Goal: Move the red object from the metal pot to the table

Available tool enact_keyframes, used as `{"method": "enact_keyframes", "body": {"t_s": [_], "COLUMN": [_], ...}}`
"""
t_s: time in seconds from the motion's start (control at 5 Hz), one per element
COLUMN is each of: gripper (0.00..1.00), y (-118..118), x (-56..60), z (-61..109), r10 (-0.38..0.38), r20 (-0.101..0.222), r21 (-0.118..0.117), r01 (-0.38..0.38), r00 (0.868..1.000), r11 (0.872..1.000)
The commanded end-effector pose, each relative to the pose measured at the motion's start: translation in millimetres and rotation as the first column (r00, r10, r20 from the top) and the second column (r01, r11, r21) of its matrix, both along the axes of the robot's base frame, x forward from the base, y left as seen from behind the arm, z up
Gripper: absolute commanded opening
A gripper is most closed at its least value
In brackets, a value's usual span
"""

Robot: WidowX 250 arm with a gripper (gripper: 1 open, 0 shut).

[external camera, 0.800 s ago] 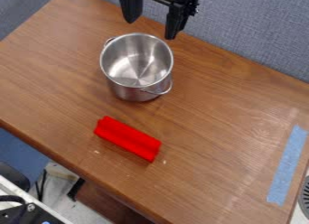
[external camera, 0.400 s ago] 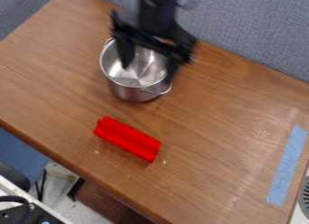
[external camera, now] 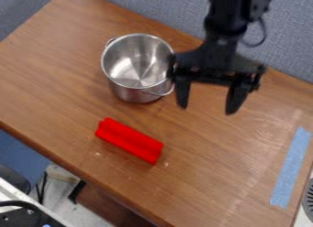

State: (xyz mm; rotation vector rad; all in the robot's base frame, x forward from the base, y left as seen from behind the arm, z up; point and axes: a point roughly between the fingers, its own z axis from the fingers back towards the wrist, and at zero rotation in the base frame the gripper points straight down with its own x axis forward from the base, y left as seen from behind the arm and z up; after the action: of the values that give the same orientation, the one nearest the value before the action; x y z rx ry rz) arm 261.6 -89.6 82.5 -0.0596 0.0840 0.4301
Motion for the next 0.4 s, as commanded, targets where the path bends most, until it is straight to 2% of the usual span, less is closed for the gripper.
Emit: {"method": "enact_keyframes", "body": {"t_s": [0.0, 0.2], "gripper": [1.00, 1.00], "y": [0.9, 9.9], "x": [-5.0, -42.7], "z": [7.7, 26.4], "r10": [0.163, 0.403], "r20": [0.055, 0.058], "r21": [-0.044, -0.079], "r01": [-0.160, -0.398], "r00": [0.985, 0.913], "r11": [0.986, 0.914]}}
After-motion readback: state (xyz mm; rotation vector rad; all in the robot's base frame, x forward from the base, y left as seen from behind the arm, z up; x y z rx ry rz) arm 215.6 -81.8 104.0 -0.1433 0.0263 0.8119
